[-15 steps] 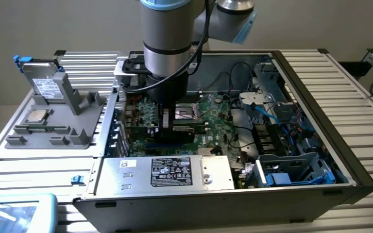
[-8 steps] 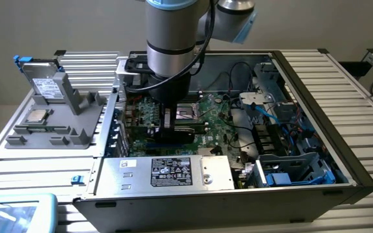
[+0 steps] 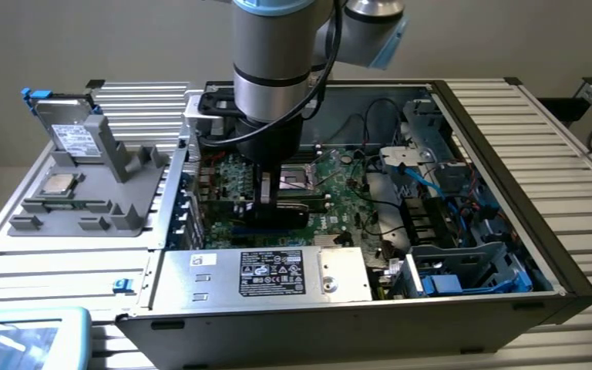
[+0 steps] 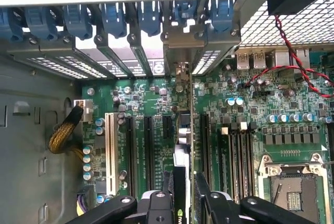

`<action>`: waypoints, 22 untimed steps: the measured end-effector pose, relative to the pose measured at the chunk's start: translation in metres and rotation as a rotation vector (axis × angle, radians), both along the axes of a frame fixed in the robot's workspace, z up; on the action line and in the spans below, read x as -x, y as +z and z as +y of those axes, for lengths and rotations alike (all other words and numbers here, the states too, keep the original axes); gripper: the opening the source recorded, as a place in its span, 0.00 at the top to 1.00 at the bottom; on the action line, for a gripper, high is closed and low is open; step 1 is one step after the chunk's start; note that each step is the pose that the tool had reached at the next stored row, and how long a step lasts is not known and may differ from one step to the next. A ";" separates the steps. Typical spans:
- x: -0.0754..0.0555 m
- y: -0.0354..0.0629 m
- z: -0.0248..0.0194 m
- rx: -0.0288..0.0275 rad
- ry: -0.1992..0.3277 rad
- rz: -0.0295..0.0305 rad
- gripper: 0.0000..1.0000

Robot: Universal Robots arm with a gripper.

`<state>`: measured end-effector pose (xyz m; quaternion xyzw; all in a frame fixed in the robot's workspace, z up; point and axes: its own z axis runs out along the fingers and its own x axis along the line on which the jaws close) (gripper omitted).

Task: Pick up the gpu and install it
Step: 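Insert the gpu into the slot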

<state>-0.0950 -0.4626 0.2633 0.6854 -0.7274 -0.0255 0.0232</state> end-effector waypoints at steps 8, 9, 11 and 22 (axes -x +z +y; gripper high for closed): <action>0.000 0.0002 0.0018 0.0175 0.008 0.0002 0.73; 0.000 0.0002 0.0031 0.0180 0.008 0.0002 0.73; 0.000 0.0002 0.0040 0.0183 0.008 0.0001 0.73; 0.001 0.0002 0.0040 0.0192 0.008 0.0002 0.73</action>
